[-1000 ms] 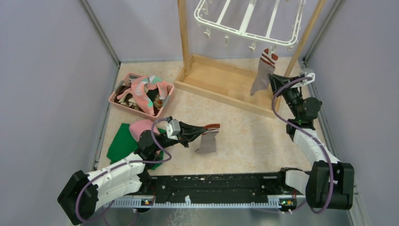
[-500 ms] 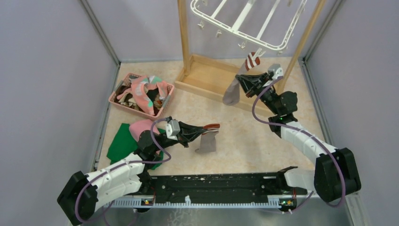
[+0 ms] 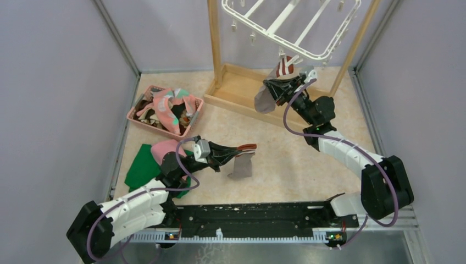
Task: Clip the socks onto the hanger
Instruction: Open the clamp at the hanger.
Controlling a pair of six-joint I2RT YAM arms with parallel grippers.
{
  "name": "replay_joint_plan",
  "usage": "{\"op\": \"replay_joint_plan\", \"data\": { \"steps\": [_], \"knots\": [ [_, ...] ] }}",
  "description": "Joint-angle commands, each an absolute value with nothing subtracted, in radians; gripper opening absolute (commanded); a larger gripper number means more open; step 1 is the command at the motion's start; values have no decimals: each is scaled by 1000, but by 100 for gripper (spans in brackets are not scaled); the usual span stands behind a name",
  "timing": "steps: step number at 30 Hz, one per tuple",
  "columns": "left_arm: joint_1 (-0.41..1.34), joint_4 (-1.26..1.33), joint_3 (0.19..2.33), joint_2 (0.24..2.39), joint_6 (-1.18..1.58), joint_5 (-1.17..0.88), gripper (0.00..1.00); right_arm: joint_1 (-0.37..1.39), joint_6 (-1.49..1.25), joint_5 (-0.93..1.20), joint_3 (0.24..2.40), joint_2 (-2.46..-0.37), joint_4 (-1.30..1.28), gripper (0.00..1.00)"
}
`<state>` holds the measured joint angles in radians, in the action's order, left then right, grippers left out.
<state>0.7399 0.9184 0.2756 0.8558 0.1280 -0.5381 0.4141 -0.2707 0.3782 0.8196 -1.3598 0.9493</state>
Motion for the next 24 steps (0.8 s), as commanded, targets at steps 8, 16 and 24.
{"op": "replay_joint_plan", "data": {
  "steps": [8, 16, 24],
  "knots": [
    [738, 960, 313, 858, 123, -547, 0, 434, -162, 385, 752, -1191, 869, 27],
    [738, 976, 315, 866, 136, -561, 0, 434, -77, 337, 634, -953, 731, 46],
    [738, 996, 306, 863, 153, -572, 0, 431, -22, 173, 615, -728, 601, 55]
  ]
}}
